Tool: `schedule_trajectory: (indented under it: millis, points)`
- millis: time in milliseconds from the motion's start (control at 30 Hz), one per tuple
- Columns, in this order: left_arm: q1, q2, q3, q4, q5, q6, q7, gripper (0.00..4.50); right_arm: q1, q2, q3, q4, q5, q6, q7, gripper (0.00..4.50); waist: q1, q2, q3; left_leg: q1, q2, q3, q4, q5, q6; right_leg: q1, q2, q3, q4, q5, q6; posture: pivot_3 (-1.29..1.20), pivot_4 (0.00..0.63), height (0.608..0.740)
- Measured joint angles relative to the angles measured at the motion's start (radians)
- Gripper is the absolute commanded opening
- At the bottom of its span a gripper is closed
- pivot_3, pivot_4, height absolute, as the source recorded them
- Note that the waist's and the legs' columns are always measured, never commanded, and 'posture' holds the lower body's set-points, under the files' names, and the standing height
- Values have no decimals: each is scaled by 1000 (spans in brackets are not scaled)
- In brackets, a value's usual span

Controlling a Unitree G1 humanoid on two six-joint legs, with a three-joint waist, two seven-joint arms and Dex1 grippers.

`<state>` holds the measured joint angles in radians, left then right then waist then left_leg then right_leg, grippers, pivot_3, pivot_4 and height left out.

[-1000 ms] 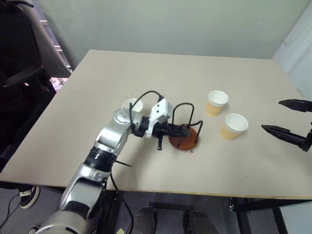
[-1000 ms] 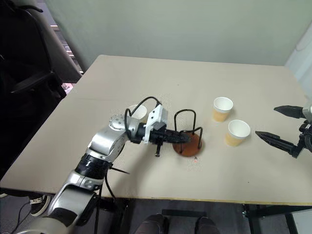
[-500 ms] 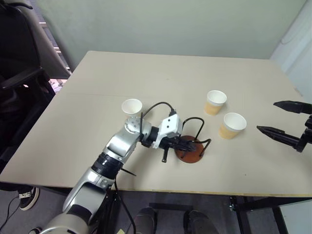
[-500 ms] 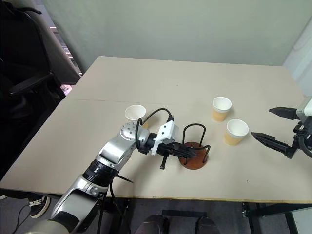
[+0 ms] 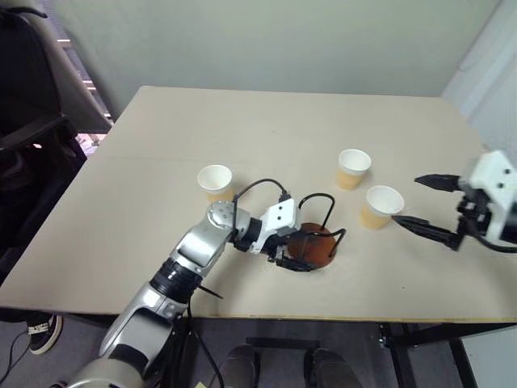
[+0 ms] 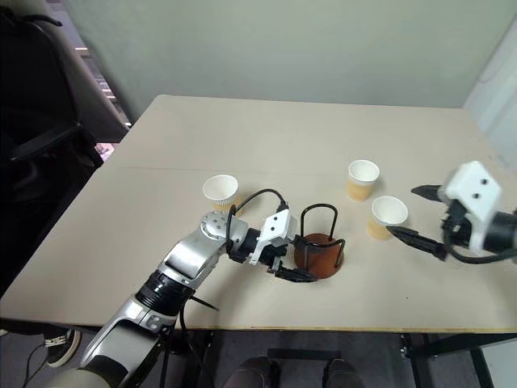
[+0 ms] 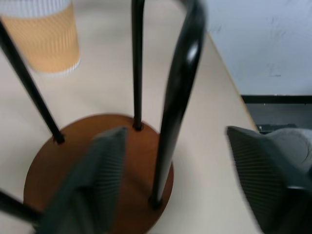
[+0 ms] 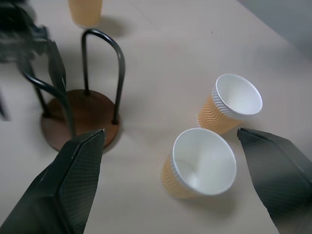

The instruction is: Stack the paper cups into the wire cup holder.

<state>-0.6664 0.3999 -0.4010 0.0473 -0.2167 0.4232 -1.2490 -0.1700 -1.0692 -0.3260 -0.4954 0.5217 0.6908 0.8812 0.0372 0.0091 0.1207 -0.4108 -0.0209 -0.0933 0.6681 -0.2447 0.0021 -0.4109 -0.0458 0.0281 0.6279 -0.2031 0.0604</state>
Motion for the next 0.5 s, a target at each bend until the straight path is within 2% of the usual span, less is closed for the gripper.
schedule_trajectory:
  millis: [133, 367, 500]
  points:
    - [37, 50, 33, -104, -41, 62, 9, 4002, -90, 22, 202, 94, -120, -58, -19, 4500, -5, 0, 0, 0, 1, 0, 0, 0, 0, -1, 0, 0, 0, 0, 0, 0, 150, 740]
    - [149, 181, 164, -232, -88, 110, 67, 4002, -200, 76, 411, 277, -282, -150, 2, 4500, -7, 0, 0, 0, 2, 1, 0, -1, -1, -2, 0, 0, -1, 0, -1, 0, 150, 740]
    - [174, 272, 324, -287, -159, 159, 102, 4059, -247, 106, 495, 391, -372, -208, 8, 3581, -5, 0, 0, 0, 4, 1, -1, -1, -2, -3, 0, -1, 0, 0, -4, 0, 150, 740]
